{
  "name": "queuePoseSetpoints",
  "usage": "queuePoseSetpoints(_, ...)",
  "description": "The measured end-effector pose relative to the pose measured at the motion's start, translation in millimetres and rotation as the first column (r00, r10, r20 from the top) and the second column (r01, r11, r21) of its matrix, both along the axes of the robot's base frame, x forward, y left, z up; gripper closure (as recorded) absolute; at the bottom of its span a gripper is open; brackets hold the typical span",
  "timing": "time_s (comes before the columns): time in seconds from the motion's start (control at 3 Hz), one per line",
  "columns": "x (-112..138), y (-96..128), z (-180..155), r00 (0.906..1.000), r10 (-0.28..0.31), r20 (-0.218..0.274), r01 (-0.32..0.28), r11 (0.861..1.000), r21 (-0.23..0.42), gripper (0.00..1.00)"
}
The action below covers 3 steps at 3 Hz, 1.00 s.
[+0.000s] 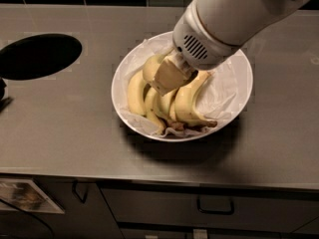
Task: Pick banana from white bowl
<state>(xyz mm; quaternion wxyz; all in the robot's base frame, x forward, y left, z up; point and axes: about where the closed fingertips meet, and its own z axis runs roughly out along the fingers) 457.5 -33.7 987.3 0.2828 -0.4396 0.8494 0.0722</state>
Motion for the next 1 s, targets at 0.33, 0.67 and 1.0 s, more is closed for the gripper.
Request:
queuePoseSetpoints(0.33, -8, -15, 14, 0.9992, 0.028, 0.03, -0.029, 0.998, 0.054, 1.0)
queuePoseSetpoints(0.67, -19, -40, 35, 0.9941, 0.061, 0.089, -0.073, 0.988, 0.139, 1.0)
queuePoseSetpoints(1.0, -27, -54, 46, 0.9851, 0.117, 0.126, -0.142, 0.967, 0.21, 1.0)
